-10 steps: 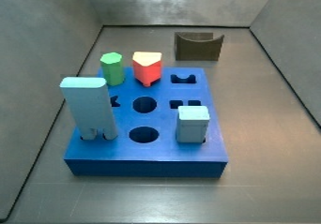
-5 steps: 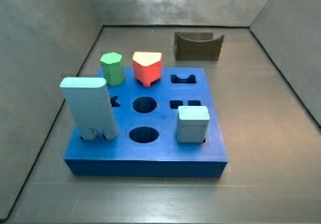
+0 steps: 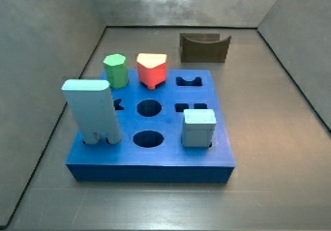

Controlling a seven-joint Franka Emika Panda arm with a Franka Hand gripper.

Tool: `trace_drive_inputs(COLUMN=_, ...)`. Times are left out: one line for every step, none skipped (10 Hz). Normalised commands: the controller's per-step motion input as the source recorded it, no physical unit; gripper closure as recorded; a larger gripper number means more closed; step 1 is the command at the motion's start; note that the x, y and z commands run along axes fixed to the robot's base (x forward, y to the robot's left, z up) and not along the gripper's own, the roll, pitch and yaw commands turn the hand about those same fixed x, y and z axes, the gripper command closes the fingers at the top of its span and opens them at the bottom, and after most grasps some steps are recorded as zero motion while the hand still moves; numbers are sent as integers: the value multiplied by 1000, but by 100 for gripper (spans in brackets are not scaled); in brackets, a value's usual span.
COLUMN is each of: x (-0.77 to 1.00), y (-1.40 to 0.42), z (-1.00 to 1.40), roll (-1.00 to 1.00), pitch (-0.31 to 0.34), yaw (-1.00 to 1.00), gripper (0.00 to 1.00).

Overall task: Pick up the star object. Move up. Place the star object on the fixture. Regrasp the star object. Move to above the board. Insert the star object.
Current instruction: Place the star object on the fixture.

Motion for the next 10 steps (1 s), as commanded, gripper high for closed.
trace_drive_inputs(x=1000, y=-138, z=60, roll=-102, pitch=148, yaw=25, gripper=100)
trace_drive_inputs(x=1000, y=-126, z=57, roll=-101, pitch=154, yaw=27, gripper=100)
trace_drive_inputs(x=1000, y=-102, z=48, roll=-89, pitch=155, yaw=28, gripper=100)
trace_drive_inputs(x=1000, y=-92, z=41, roll=-81, pitch=151, yaw=28, gripper=100)
trace_drive_inputs(x=1000, y=398, z=-332, roll=-1000, pitch=238, yaw=210, gripper=100)
trace_drive_inputs(x=1000, y=417, z=-342, roll=-1000, pitch=240, yaw=208, gripper=100)
trace_drive_inputs(x=1000, y=336, z=-256, roll=-1000, pitch=237, yaw=119, gripper=100)
trace_drive_inputs(x=1000, y=294, z=-219, roll=-1000, pitch=252, yaw=97, gripper=100)
trace_drive_inputs(x=1000, y=242, z=-164, roll=-1000, pitch=274, yaw=53, gripper=100)
trace_drive_inputs(x=1000, y=211, z=-146, roll=-1000, pitch=276, yaw=17, gripper=100)
